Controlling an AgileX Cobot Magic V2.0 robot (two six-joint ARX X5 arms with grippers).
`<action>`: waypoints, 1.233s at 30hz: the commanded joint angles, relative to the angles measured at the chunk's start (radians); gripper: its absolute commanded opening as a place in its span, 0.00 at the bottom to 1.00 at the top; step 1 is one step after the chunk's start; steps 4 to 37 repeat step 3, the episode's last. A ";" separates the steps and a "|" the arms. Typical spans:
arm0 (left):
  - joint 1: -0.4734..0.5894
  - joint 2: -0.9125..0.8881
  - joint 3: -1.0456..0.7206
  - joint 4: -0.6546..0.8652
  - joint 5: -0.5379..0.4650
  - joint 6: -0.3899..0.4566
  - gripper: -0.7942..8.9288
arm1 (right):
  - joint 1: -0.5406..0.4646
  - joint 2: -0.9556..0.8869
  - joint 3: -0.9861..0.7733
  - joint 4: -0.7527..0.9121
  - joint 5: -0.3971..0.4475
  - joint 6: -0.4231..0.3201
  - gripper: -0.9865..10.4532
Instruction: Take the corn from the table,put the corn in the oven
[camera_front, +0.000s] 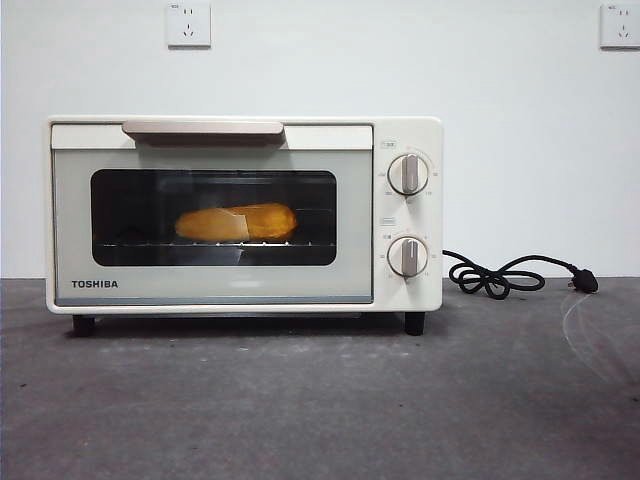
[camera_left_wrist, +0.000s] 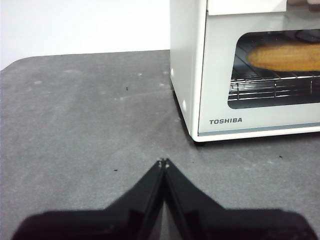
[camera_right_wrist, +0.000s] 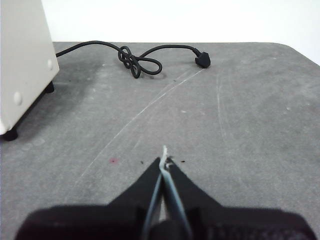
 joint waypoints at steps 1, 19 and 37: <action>-0.003 0.000 -0.008 0.011 -0.003 0.001 0.08 | 0.000 0.000 -0.010 0.008 0.004 0.009 0.09; -0.003 0.000 -0.008 0.011 -0.003 0.001 0.08 | 0.000 0.000 -0.010 0.007 0.004 0.009 0.09; -0.003 0.000 -0.008 0.011 -0.003 0.001 0.08 | 0.000 0.000 -0.010 0.007 0.004 0.009 0.09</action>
